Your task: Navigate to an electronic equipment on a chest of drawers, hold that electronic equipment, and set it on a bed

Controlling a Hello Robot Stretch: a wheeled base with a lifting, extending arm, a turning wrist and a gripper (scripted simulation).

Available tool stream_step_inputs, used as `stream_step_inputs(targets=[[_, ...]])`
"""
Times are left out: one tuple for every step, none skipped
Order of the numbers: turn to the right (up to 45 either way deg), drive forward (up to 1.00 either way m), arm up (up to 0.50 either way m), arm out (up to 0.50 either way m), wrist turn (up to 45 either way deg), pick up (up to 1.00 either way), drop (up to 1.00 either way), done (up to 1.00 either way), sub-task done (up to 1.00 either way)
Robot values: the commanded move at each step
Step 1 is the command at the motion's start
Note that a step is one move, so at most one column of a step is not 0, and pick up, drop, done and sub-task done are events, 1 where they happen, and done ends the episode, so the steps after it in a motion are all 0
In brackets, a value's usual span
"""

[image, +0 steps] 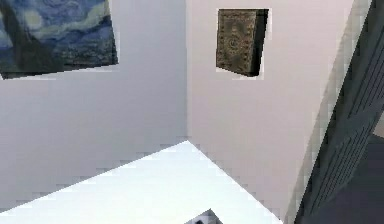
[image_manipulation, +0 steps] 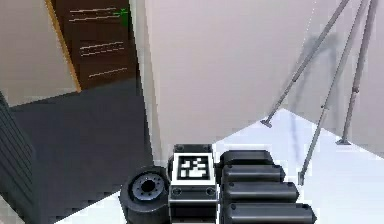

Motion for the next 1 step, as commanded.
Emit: stream_step_inputs(targets=[[-6.0,0.0,0.0,0.0,0.0,0.0,0.0,0.0,0.0]])
